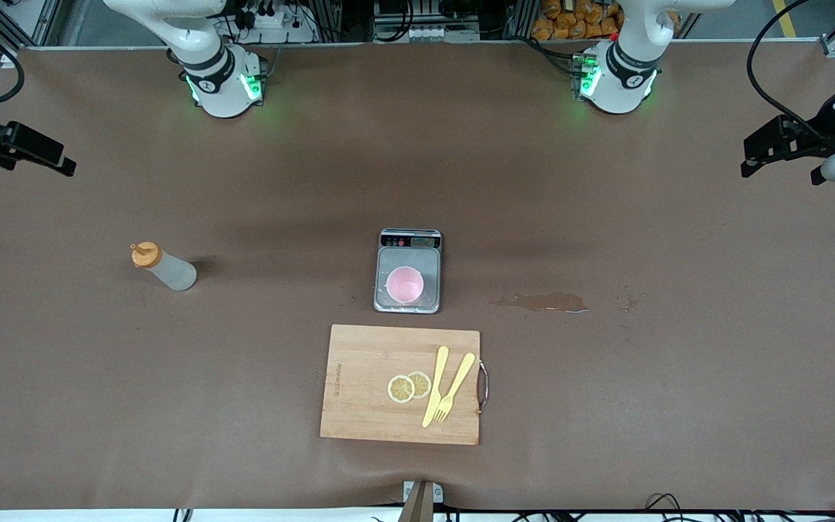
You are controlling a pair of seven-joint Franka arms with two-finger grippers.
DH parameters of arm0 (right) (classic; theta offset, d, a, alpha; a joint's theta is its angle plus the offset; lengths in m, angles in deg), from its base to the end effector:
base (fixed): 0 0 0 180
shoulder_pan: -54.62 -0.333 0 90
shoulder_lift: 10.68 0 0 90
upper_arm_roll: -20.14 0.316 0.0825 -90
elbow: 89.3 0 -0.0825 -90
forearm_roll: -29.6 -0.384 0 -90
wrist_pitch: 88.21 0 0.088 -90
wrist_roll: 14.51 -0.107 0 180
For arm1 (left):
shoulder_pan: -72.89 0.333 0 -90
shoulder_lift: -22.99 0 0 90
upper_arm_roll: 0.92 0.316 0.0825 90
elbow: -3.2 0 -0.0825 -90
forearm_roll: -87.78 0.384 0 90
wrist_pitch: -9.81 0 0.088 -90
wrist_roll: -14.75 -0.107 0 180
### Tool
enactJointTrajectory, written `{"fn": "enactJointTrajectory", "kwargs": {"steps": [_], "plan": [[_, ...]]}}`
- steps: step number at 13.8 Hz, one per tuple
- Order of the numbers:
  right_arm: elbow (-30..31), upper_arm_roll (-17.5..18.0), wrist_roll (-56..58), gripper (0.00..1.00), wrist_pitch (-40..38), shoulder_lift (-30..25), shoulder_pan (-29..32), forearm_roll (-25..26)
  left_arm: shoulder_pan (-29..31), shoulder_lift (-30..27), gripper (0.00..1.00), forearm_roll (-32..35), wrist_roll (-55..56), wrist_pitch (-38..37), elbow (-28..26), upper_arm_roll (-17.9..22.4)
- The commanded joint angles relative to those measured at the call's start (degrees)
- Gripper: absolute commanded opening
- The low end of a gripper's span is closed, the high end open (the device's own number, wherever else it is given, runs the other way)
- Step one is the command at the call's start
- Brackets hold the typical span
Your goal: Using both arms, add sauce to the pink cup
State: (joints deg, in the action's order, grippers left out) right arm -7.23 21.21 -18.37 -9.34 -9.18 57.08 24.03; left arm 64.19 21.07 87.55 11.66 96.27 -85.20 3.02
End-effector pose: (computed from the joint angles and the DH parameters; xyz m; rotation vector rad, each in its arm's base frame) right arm 0.5421 -0.0015 0.6584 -3.0419 0.1168 0.1281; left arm 0.5362 -0.0444 0.6504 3.1279 -0.2151 -0.0008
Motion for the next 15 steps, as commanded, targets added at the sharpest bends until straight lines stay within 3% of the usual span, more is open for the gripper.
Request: {"fn": "enactJointTrajectory", "kwargs": {"steps": [1,6,10,15], "plan": [[2.23,-0.37,6.14,1.00,2.51,-1.06,-0.09,1.35,0.09,0.69,1.00,0.67,0.72,-1.20,1.49,-0.16],[3.72,-0.46,18.52,1.00,6.11,-1.41,0.61,4.16,0.17,0.69,1.00,0.67,0.72,-1.20,1.48,-0.16],[8.28,-1.33,13.63,1.00,6.38,-4.75,0.96,4.08,0.17,0.69,1.00,0.67,0.72,-1.20,1.40,-0.16],[8.29,-1.42,13.18,1.00,6.82,-4.84,1.05,4.25,0.17,0.69,1.00,0.67,0.72,-1.28,1.31,-0.16]]}}
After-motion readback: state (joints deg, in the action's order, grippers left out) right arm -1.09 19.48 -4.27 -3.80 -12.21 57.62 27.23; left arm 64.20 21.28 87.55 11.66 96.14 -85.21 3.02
